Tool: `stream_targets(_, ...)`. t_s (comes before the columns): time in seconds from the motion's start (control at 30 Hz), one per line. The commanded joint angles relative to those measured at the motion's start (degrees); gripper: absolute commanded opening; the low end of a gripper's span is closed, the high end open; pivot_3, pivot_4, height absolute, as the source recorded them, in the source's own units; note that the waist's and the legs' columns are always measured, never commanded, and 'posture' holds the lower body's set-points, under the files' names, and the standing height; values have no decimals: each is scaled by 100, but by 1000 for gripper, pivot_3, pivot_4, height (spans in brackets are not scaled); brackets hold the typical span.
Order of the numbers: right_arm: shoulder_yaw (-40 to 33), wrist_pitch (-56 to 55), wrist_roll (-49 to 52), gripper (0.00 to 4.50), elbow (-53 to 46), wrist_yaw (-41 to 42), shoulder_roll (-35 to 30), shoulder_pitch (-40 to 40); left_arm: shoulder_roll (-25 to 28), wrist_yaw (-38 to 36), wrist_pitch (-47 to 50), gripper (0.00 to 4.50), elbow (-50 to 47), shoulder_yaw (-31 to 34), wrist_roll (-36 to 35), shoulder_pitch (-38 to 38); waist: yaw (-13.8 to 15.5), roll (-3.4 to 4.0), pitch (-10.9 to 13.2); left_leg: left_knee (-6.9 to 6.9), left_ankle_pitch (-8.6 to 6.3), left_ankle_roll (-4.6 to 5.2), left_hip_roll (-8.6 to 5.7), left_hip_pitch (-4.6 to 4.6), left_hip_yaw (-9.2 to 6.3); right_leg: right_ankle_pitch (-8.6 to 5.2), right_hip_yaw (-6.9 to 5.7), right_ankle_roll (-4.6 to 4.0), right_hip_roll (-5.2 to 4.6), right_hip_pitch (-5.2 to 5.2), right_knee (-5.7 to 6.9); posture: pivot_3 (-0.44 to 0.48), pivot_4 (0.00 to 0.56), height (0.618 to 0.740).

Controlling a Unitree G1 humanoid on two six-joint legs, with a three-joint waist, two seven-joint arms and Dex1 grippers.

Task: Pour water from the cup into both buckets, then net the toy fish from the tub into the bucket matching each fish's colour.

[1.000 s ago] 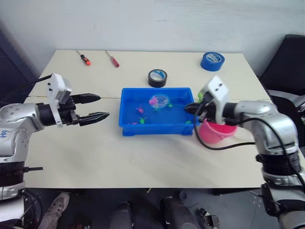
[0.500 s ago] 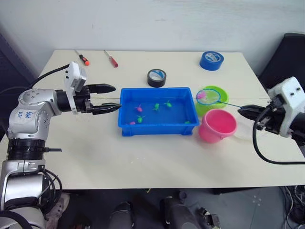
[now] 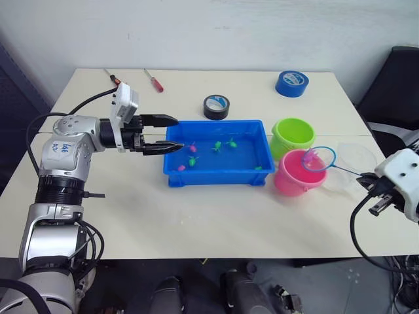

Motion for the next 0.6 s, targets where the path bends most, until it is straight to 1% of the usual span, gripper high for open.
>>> stream_targets(0.03,48,-940,-780,0,-179,-219,-149,184,-28,-102,-157,4122,133,39,75,-180,-3,0,0,0,0,0,1,2,2,0,1,0,2,1,0,0,150,734)
stream_targets(0.23,46,-2223,-1956,0,-143,-381,-221,605,-179,-277,-303,4122,378,-24,172,-337,48,0,0,3,0,-2,1,3,3,1,0,2,11,3,-2,0,150,734)
stream_targets(0.6,-256,-3769,-3013,0,188,-657,111,905,-251,-400,-413,4122,549,-15,271,-409,135,0,0,8,-1,-4,2,9,10,1,2,2,16,8,-3,0,150,734)
